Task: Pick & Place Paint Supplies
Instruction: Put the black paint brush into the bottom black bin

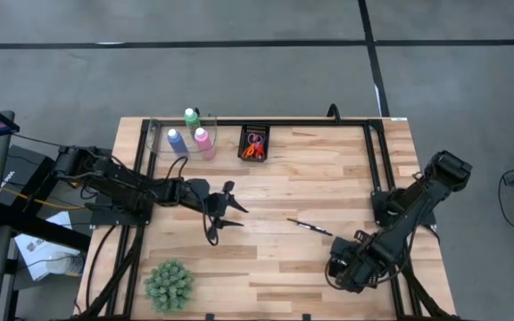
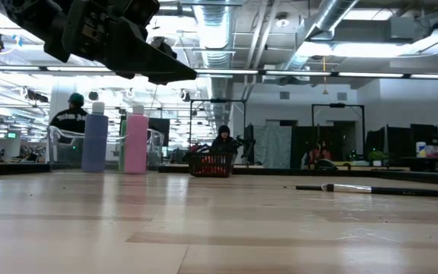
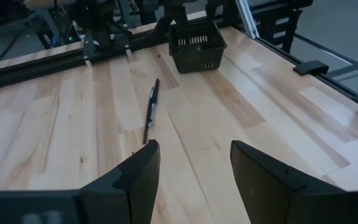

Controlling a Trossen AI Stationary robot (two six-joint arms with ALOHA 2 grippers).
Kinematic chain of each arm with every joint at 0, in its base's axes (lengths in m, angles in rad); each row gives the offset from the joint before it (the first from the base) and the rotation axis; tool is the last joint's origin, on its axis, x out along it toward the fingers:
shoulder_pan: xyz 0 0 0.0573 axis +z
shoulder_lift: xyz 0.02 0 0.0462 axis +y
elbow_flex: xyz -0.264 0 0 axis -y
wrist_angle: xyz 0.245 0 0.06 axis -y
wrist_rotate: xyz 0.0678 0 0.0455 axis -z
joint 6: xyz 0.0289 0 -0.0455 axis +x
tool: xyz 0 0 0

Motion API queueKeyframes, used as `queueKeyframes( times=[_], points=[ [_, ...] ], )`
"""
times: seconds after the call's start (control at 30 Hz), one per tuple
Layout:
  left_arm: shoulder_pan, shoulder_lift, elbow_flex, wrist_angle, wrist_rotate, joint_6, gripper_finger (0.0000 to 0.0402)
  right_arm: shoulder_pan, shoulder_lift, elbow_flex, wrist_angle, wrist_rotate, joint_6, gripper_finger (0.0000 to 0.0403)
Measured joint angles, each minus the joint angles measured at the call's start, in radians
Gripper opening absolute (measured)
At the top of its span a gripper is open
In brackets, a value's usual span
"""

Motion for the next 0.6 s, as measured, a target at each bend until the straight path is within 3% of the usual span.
queueKeyframes(
  times=[0.13,0.27,0.37,0.43,0.53,0.6],
  points=[
    [0.011,0.000,0.000,0.006,0.000,0.000,0.0189,-0.008,0.000,0.000,0.013,0.014,0.002,0.0237],
    [0.024,0.000,0.000,0.016,0.000,0.000,0.0189,0.014,0.000,0.005,0.022,0.132,0.006,0.0252],
    [0.027,0.000,0.000,0.022,0.000,0.000,0.0189,0.055,0.000,0.024,0.039,0.329,-0.032,0.0249],
    [0.027,0.000,0.000,0.022,0.000,0.000,0.0188,0.082,0.000,0.025,0.089,0.520,-0.089,0.0244],
    [0.027,0.000,0.000,0.045,0.000,0.000,0.0187,0.113,-0.001,0.021,0.230,0.827,-0.242,0.0234],
    [0.027,0.000,0.000,0.069,0.009,-0.002,0.0187,0.111,-0.001,-0.001,0.378,0.965,-0.394,0.0226]
  ],
)
